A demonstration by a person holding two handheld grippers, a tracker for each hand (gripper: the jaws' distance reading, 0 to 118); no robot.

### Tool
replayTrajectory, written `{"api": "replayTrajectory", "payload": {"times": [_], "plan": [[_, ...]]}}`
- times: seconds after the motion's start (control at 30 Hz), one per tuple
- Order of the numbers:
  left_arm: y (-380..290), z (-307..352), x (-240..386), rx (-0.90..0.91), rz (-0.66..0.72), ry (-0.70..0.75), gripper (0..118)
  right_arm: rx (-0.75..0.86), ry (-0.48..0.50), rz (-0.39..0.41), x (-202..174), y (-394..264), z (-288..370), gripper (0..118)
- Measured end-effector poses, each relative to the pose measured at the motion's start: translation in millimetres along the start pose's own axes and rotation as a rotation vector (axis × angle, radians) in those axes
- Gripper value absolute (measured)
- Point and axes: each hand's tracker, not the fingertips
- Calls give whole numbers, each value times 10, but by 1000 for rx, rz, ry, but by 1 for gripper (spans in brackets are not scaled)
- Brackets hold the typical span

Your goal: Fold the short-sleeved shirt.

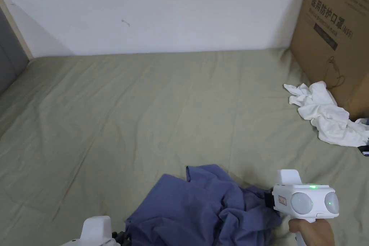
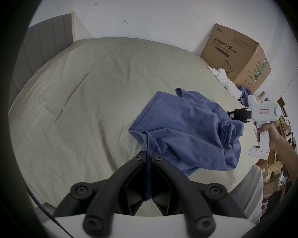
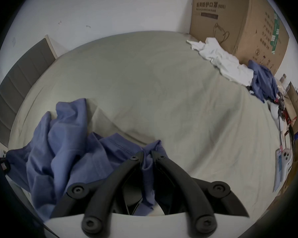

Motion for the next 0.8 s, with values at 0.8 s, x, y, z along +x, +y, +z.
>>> {"api": "replayTrajectory", "payload": {"times": [0.8], "plan": [[2528, 1197, -36, 483, -59, 53, 3, 620, -27, 28, 569, 1652, 2524, 7]]}}
